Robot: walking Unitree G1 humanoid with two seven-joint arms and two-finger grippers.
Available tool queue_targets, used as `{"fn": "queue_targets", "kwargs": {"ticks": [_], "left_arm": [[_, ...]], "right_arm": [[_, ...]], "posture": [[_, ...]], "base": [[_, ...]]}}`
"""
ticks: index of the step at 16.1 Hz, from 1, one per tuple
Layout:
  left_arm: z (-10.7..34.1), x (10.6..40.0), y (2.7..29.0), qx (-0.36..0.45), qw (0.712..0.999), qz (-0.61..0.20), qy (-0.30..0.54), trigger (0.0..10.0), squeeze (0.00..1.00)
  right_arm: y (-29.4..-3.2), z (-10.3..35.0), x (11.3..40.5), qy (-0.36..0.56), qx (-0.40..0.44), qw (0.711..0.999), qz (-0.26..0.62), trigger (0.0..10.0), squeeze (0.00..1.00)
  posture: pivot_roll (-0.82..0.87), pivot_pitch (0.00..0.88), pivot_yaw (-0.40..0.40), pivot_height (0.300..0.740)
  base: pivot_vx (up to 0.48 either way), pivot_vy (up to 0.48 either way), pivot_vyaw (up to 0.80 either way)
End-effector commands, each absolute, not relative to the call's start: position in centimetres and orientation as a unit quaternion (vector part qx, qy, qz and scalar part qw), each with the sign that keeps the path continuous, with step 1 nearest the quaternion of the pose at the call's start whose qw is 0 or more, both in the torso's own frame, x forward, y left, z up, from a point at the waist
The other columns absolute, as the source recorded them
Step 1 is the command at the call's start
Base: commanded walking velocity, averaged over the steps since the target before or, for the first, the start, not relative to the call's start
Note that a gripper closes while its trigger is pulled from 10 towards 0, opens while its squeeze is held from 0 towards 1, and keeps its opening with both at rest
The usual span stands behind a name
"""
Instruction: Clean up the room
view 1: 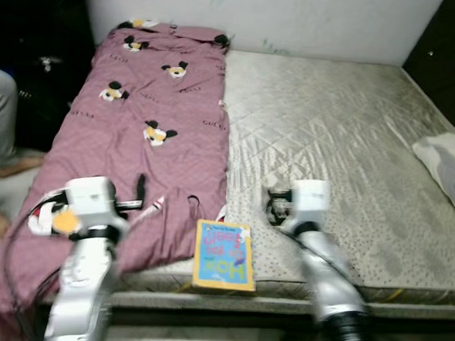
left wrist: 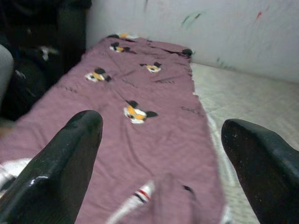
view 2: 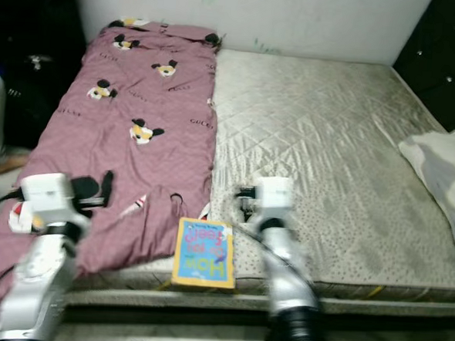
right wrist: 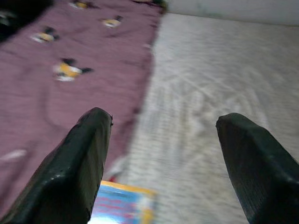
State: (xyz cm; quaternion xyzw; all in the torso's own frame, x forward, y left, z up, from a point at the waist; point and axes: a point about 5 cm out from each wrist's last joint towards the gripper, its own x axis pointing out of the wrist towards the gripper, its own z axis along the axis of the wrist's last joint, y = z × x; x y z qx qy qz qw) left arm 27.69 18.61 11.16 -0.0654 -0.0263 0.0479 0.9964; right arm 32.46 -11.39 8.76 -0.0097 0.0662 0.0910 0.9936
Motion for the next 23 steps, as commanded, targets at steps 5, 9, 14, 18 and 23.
{"fn": "queue_targets", "kwargs": {"ticks": [5, 9, 14, 18, 23], "left_arm": [[11.44, 27.42, 17.34, -0.08, 0.996, -0.001, -0.037, 10.0, 0.0], [11.33, 27.35, 17.25, -0.08, 0.996, -0.003, -0.036, 10.0, 0.0], [11.33, 27.39, 17.24, -0.078, 0.996, -0.007, -0.036, 10.0, 0.0], [11.35, 27.46, 17.18, -0.075, 0.997, -0.008, -0.036, 10.0, 0.0], [11.29, 27.66, 16.99, -0.081, 0.996, -0.002, -0.031, 10.0, 0.0]], "right_arm": [[-12.8, 8.33, 32.4, 0.076, -0.014, 0.995, 0.07, 10.0, 0.0], [-12.78, 8.2, 32.33, 0.079, -0.015, 0.994, 0.07, 10.0, 0.0], [-12.77, 8.17, 32.33, 0.079, -0.016, 0.994, 0.07, 10.0, 0.0], [-12.74, 8.18, 32.4, 0.079, -0.017, 0.994, 0.07, 10.0, 0.0], [-12.66, 8.14, 32.42, 0.079, -0.016, 0.994, 0.07, 10.0, 0.0]], "posture": [[0.05, 0.066, -0.037, 0.74], [0.05, 0.068, -0.037, 0.74], [0.04, 0.071, -0.035, 0.74], [0.04, 0.082, -0.034, 0.74], [0.05, 0.075, -0.033, 0.74]], "base": [[0.0, 0.0, 0.0], [0.187, 0.0, -0.13], [0.262, 0.0, 0.0], [0.291, 0.0, 0.0], [0.11, 0.0, 0.0]]}}
